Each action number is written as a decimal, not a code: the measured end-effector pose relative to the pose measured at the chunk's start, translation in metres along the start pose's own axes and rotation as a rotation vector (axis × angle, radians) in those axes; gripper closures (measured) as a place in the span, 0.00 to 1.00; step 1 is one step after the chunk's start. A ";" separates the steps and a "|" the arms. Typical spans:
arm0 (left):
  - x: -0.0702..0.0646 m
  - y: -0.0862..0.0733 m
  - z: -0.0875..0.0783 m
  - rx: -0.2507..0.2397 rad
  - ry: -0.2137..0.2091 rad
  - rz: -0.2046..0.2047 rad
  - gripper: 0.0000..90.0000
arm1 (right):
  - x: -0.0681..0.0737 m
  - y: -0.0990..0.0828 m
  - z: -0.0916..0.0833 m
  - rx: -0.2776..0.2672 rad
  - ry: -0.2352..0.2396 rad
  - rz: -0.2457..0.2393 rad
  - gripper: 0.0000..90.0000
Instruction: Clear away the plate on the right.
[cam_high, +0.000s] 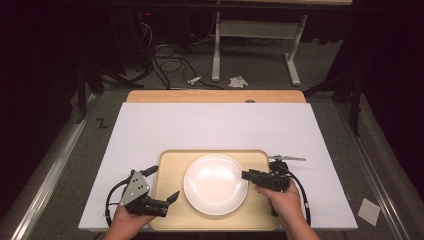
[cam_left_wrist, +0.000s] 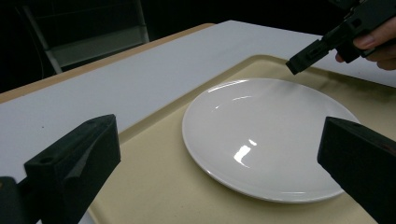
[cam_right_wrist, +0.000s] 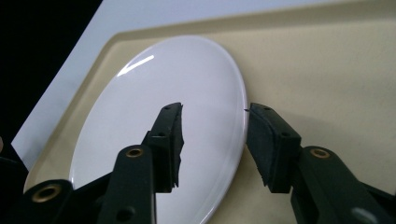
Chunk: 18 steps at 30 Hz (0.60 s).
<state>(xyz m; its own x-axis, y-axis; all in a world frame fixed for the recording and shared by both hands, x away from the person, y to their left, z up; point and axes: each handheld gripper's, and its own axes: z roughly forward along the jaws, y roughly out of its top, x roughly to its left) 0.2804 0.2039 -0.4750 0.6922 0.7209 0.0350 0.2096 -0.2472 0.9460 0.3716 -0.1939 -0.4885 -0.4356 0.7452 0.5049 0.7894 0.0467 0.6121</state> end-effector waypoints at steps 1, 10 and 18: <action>0.000 0.000 0.000 0.001 0.000 -0.001 0.00 | 0.001 0.001 -0.003 -0.013 -0.001 -0.021 0.61; 0.000 -0.001 0.001 0.007 0.000 -0.001 0.00 | 0.009 0.013 -0.036 -0.136 -0.046 -0.214 0.46; -0.002 0.000 0.002 0.009 -0.003 -0.014 0.00 | 0.006 0.007 -0.076 -0.232 -0.143 -0.335 0.01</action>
<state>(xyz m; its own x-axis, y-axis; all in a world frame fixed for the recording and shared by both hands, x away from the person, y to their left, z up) 0.2808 0.2010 -0.4760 0.6909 0.7227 0.0207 0.2258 -0.2429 0.9434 0.3423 -0.2399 -0.4350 -0.5740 0.7999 0.1753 0.4892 0.1632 0.8568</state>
